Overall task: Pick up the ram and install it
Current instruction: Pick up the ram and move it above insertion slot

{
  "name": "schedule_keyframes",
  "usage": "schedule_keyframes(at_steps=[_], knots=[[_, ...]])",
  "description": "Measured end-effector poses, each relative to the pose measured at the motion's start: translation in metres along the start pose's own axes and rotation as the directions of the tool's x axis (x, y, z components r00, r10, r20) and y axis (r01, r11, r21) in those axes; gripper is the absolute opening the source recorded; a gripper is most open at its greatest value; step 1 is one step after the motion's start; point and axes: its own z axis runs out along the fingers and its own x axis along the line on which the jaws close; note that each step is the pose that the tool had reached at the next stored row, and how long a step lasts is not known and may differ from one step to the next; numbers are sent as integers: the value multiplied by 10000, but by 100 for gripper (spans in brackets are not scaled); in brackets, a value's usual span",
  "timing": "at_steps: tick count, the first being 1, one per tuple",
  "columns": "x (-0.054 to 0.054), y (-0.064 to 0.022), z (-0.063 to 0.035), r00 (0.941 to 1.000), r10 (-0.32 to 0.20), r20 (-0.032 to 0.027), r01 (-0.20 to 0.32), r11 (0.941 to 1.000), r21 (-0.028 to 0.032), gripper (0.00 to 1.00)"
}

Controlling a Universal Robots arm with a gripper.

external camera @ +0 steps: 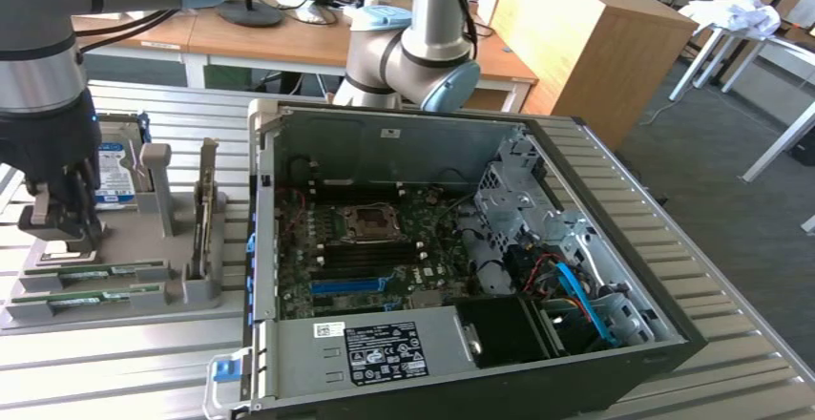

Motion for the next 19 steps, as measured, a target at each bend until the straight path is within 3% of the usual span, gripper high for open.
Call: schedule_keyframes(at_steps=[5, 19], knots=[[4, 1, 3, 10000, 2, 2, -2, 10000, 3, 30], [178, 8, 3, 10000, 0, 0, 0, 10000, 1, 30]])
